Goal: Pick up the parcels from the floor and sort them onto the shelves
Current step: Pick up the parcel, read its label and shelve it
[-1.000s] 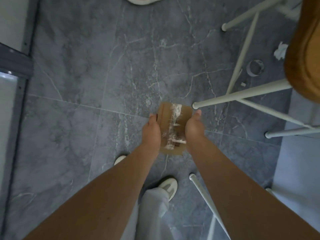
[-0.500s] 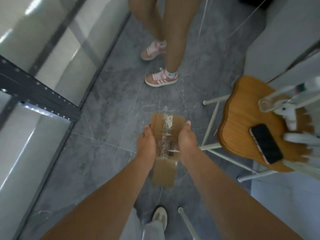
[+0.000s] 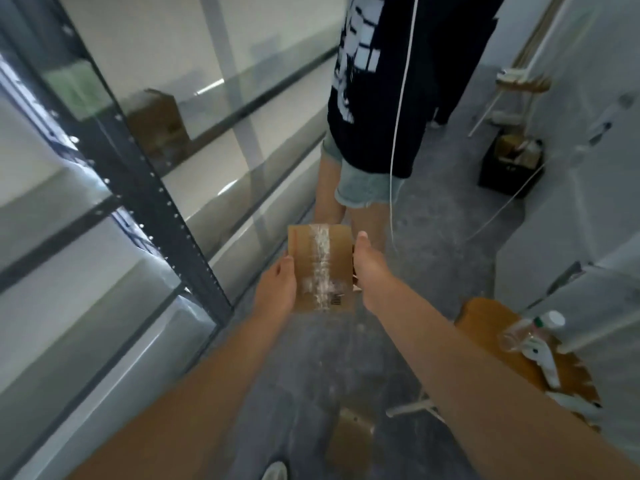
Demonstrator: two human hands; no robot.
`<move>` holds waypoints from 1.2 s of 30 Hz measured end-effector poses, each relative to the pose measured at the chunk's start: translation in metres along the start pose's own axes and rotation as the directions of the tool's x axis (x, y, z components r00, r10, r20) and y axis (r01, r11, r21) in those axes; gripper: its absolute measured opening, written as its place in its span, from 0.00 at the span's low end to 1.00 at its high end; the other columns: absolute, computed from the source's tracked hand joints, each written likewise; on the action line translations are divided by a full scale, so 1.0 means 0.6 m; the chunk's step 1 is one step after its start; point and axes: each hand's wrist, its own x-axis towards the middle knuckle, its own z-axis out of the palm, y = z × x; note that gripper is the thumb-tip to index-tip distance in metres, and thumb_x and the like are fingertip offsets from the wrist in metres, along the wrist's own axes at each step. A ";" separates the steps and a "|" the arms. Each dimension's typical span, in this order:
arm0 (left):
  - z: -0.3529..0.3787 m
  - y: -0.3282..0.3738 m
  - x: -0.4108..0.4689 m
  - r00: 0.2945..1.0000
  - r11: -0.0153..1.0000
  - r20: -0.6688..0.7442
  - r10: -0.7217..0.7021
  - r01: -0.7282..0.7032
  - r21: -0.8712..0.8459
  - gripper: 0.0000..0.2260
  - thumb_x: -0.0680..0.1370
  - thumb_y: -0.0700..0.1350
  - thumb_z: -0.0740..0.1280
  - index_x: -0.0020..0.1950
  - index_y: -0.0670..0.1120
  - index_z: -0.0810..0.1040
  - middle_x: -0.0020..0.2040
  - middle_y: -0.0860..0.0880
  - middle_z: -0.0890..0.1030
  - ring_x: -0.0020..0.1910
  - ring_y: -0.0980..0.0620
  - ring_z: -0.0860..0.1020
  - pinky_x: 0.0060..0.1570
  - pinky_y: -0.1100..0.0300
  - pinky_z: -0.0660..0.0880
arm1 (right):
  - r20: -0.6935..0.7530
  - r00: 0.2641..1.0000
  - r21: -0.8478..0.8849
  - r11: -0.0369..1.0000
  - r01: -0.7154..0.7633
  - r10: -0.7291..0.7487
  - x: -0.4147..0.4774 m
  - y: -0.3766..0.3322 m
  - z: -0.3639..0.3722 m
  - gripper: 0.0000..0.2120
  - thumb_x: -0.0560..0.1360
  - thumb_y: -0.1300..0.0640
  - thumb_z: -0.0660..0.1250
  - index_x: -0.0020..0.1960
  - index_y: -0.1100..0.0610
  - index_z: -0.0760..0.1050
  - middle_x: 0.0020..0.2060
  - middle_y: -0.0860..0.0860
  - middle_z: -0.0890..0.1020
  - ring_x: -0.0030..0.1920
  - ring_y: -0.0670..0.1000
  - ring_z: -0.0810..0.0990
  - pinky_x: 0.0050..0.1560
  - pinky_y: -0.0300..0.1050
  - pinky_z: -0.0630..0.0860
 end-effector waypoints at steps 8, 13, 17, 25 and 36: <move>-0.216 0.039 -0.129 0.939 0.966 -0.228 0.256 -0.257 0.028 0.20 0.86 0.52 0.52 0.76 0.51 0.70 0.66 0.49 0.77 0.64 0.49 0.76 0.64 0.60 0.68 | 0.118 0.982 0.044 0.989 0.145 -0.149 -0.067 -0.063 0.115 0.53 0.61 0.16 0.51 0.73 0.51 0.66 0.68 0.53 0.75 0.66 0.58 0.75 0.66 0.60 0.72; -0.345 0.006 -0.205 0.888 0.961 -0.386 0.251 -0.278 -0.014 0.20 0.86 0.52 0.53 0.78 0.53 0.66 0.63 0.51 0.77 0.56 0.55 0.77 0.63 0.65 0.71 | 0.366 0.902 0.000 0.969 0.247 -0.230 -0.319 -0.095 0.185 0.28 0.81 0.39 0.52 0.66 0.60 0.74 0.58 0.57 0.81 0.55 0.58 0.81 0.55 0.52 0.80; -0.440 -0.006 -0.269 0.824 0.947 -0.508 0.249 -0.316 -0.048 0.18 0.86 0.49 0.53 0.76 0.53 0.67 0.57 0.55 0.73 0.45 0.64 0.74 0.47 0.81 0.66 | 0.444 0.839 -0.049 0.926 0.374 -0.315 -0.422 -0.104 0.259 0.29 0.82 0.39 0.50 0.70 0.59 0.72 0.64 0.58 0.79 0.62 0.59 0.78 0.66 0.56 0.74; -0.580 -0.051 -0.390 0.736 0.882 -0.637 0.231 -0.434 -0.181 0.18 0.85 0.53 0.56 0.76 0.59 0.67 0.58 0.59 0.80 0.53 0.63 0.80 0.46 0.74 0.76 | 0.573 0.713 -0.009 0.868 0.497 -0.403 -0.601 -0.081 0.343 0.27 0.82 0.39 0.50 0.68 0.55 0.73 0.62 0.54 0.80 0.61 0.55 0.78 0.62 0.51 0.73; -0.689 -0.098 -0.541 0.645 0.849 -0.720 0.255 -0.506 -0.153 0.17 0.81 0.55 0.64 0.70 0.57 0.73 0.58 0.55 0.84 0.53 0.55 0.84 0.54 0.52 0.83 | 0.713 0.443 0.241 0.783 0.573 -0.543 -0.737 -0.026 0.356 0.13 0.82 0.60 0.63 0.64 0.54 0.79 0.52 0.55 0.85 0.53 0.56 0.84 0.58 0.54 0.81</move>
